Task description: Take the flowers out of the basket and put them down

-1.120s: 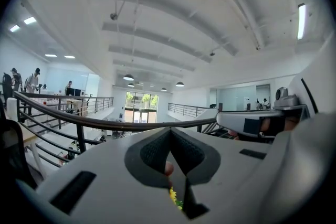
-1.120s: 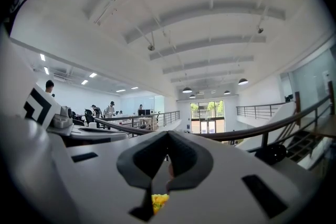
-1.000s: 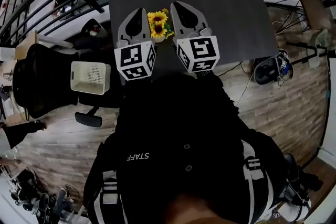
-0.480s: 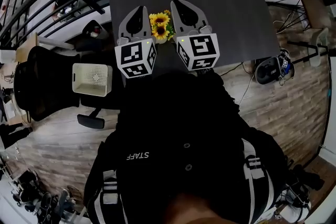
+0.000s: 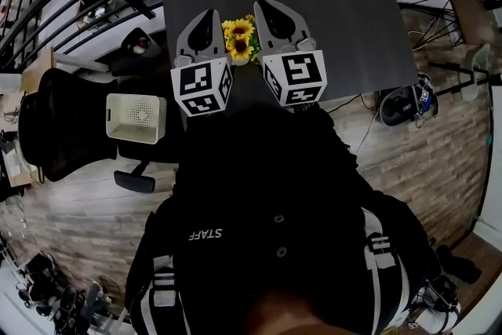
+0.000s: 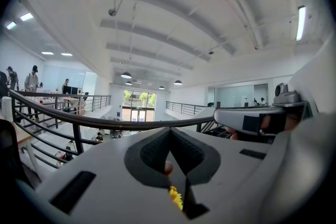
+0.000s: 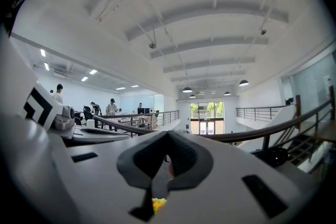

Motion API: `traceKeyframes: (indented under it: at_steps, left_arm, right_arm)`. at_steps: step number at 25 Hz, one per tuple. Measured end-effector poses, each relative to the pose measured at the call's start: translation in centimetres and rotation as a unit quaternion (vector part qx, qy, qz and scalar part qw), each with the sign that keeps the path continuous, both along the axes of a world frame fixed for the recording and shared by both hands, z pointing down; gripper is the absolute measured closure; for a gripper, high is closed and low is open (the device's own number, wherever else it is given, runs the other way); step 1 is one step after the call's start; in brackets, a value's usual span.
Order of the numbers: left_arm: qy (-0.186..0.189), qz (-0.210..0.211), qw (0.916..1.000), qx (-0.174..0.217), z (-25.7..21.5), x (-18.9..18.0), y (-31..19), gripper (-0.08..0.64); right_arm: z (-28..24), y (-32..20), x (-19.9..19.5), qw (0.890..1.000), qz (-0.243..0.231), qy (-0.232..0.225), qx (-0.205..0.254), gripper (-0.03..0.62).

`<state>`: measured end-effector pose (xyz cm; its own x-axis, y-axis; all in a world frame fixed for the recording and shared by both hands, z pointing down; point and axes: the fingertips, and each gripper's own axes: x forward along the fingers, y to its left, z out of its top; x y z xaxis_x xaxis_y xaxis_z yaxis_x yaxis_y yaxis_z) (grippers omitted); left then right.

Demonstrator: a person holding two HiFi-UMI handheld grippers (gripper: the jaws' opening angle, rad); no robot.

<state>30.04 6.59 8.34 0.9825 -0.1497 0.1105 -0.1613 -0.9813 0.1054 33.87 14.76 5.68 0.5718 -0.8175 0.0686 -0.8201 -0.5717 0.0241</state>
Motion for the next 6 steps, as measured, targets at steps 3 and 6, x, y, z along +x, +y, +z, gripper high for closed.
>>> traceKeyframes:
  at_steps: [3, 6]
  left_arm:
    - [-0.003, 0.0, 1.0, 0.0, 0.23, 0.26, -0.29, 0.558]
    - [-0.003, 0.001, 1.0, 0.001, 0.38, 0.73, -0.46, 0.558]
  right_arm:
    - [0.07, -0.31, 0.19, 1.0, -0.001, 0.001, -0.002, 0.578]
    - [0.18, -0.42, 0.59, 1.0, 0.0, 0.002, -0.002, 0.578]
